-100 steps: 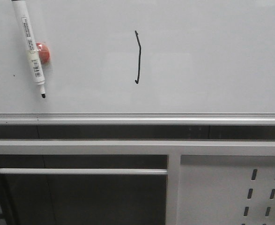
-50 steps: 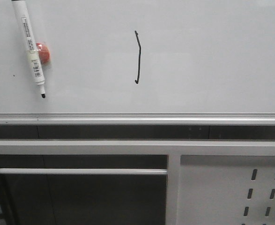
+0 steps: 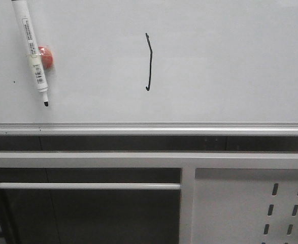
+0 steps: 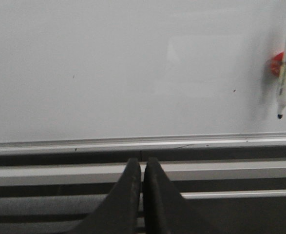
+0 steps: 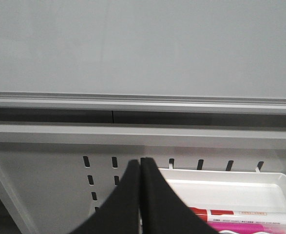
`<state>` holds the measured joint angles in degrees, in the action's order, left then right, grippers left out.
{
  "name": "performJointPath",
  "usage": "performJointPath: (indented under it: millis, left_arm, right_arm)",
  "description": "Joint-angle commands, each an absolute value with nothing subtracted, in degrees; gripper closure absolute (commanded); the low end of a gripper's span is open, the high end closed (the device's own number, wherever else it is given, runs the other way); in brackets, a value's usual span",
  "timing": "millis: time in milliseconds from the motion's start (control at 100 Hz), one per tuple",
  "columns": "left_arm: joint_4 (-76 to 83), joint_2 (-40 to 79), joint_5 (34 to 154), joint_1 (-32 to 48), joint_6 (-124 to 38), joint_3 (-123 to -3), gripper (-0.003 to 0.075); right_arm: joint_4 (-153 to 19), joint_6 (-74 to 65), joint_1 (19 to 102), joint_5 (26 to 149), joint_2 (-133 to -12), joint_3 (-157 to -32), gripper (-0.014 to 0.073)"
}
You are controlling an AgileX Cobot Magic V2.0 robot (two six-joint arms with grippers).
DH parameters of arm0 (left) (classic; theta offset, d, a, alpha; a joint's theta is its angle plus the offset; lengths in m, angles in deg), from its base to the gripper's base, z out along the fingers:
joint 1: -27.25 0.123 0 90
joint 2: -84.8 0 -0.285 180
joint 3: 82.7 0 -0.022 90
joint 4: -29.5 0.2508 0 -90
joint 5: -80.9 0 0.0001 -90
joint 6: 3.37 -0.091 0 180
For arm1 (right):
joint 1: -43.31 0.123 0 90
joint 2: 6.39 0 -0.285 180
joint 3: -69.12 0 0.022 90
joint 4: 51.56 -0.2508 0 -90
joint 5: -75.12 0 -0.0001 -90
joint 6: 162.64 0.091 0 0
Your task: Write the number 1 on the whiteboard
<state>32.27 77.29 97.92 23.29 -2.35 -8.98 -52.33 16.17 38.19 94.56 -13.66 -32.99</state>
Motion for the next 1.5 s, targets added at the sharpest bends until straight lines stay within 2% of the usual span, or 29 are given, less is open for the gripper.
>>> performJointPath:
  millis: [0,200,490,1490]
  left_arm:
    - [32.98,78.89,93.1,25.07,-1.07,-8.85,0.0738]
    - [32.98,78.89,93.26,26.47,-1.86,-3.92,0.0738]
    - [34.38,78.89,97.51,26.47,-1.86,-3.91,0.0738]
    - [34.44,78.89,97.32,24.42,-1.12,-3.91,0.0738]
  right_arm:
    - [-52.71,15.65,38.23,92.81,-12.49,-31.35,0.0673]
    - [-52.71,15.65,38.23,92.81,-12.49,-31.35,0.0673]
    - [-52.71,15.65,38.23,92.81,-12.49,-31.35,0.0673]
    - [-52.71,15.65,38.23,92.81,-12.49,-31.35,0.0673]
